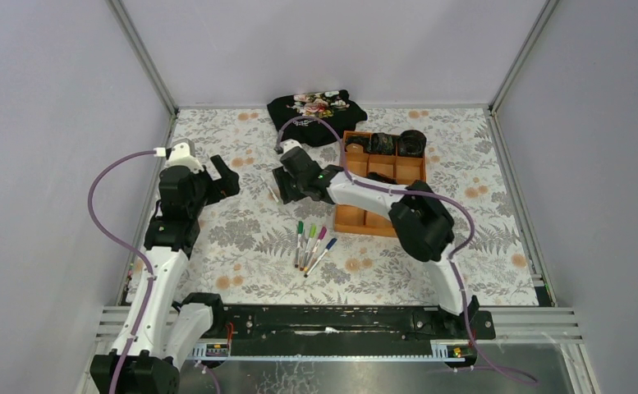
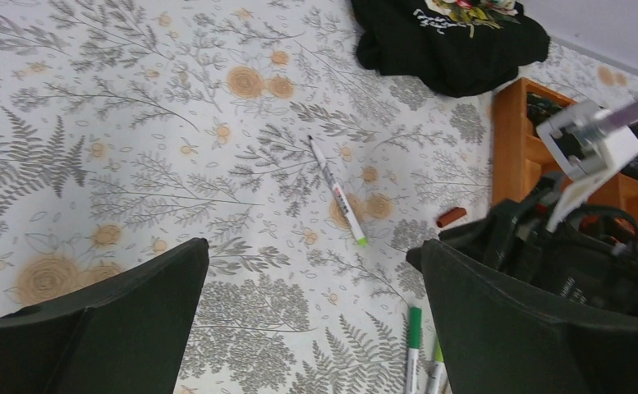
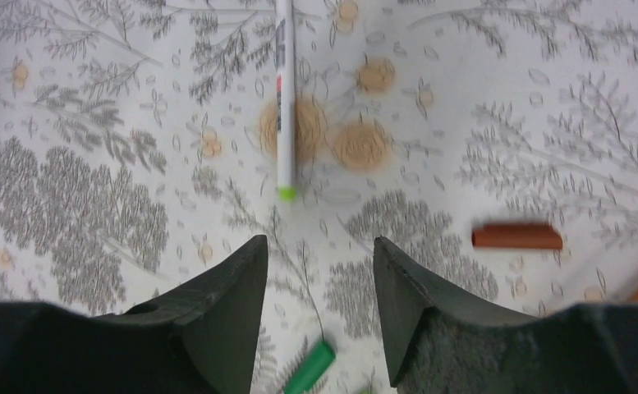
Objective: Insert the pens into the pen caps
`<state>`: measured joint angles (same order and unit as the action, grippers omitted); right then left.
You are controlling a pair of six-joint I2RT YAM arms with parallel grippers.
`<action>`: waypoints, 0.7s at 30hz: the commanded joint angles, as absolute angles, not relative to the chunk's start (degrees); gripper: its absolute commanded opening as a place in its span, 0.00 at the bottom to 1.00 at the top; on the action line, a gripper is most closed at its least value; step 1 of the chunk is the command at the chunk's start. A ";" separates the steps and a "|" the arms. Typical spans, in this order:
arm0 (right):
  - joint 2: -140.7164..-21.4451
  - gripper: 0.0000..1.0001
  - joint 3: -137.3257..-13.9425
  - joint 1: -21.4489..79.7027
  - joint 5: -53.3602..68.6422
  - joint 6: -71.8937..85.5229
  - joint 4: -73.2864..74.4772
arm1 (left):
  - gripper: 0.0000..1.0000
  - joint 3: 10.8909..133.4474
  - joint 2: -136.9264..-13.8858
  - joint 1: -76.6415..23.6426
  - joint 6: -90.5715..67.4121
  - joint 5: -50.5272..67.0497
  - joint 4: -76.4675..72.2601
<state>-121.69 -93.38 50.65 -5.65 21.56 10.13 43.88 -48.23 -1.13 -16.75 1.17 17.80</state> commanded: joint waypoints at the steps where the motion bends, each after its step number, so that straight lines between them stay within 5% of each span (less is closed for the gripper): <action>1: -127.77 0.54 -104.83 51.26 -8.00 18.70 11.75 | 1.00 43.63 -47.32 -0.93 -14.08 -3.67 17.75; 21: -147.43 0.46 -128.32 52.56 -7.63 12.57 15.95 | 1.00 43.82 -46.85 -2.19 -13.97 -5.08 17.84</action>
<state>-146.45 -123.98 51.55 -6.46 14.85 15.57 43.88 -47.55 -1.58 -15.09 -3.88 18.52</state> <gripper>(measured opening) 0.477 0.997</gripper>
